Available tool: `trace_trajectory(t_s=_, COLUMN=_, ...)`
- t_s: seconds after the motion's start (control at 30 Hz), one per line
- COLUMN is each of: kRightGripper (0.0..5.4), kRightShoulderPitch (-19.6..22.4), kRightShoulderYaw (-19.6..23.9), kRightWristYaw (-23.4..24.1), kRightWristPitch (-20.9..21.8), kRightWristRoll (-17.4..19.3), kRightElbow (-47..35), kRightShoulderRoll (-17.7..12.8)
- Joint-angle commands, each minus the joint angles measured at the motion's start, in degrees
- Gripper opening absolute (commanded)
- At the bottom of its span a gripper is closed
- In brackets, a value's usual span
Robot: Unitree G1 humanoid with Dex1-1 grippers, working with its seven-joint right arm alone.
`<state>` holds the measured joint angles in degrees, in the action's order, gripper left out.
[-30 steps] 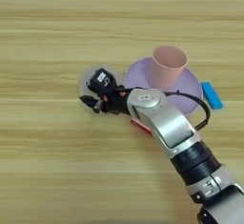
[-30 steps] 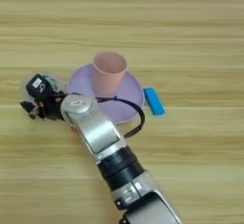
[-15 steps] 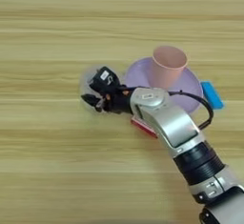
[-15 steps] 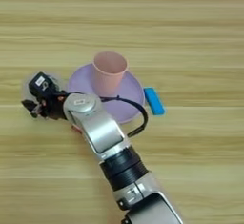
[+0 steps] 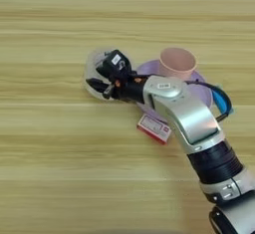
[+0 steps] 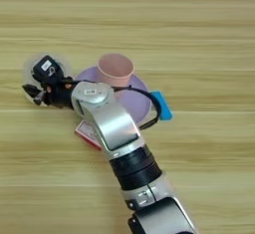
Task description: Move the objects on the table
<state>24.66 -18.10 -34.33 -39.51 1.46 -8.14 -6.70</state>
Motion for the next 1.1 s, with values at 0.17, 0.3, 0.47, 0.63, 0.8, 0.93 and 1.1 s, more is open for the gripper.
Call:
trace_trajectory(t_s=0.17, kRightGripper=1.54, kRightShoulderPitch=7.6, kRightShoulderYaw=3.5, kRightWristYaw=1.5, kRightWristPitch=-0.1, kRightWristRoll=2.6, kRightElbow=-9.6, kRightShoulderRoll=0.5)
trace_trajectory(t_s=0.3, kRightGripper=1.54, kRightShoulderPitch=10.2, kRightShoulderYaw=8.0, kRightWristYaw=2.3, kRightWristPitch=-1.9, kRightWristRoll=4.6, kRightElbow=-13.3, kRightShoulderRoll=-0.4)
trace_trajectory(t_s=0.47, kRightGripper=1.54, kRightShoulderPitch=13.2, kRightShoulderYaw=15.0, kRightWristYaw=3.6, kRightWristPitch=-3.1, kRightWristRoll=7.4, kRightElbow=-15.0, kRightShoulderRoll=-2.6)
trace_trajectory(t_s=0.63, kRightGripper=1.54, kRightShoulderPitch=15.3, kRightShoulderYaw=21.7, kRightWristYaw=5.3, kRightWristPitch=-2.6, kRightWristRoll=9.5, kRightElbow=-13.5, kRightShoulderRoll=-5.6)
trace_trajectory(t_s=0.8, kRightGripper=1.54, kRightShoulderPitch=16.0, kRightShoulderYaw=28.7, kRightWristYaw=6.6, kRightWristPitch=-1.1, kRightWristRoll=11.1, kRightElbow=-10.9, kRightShoulderRoll=-10.1)
trace_trajectory(t_s=0.93, kRightGripper=1.54, kRightShoulderPitch=15.4, kRightShoulderYaw=33.2, kRightWristYaw=7.3, kRightWristPitch=0.2, kRightWristRoll=11.9, kRightElbow=-8.3, kRightShoulderRoll=-13.6)
trace_trajectory(t_s=1.1, kRightGripper=1.54, kRightShoulderPitch=13.3, kRightShoulderYaw=39.6, kRightWristYaw=8.7, kRightWristPitch=3.2, kRightWristRoll=11.9, kRightElbow=-2.7, kRightShoulderRoll=-18.5)
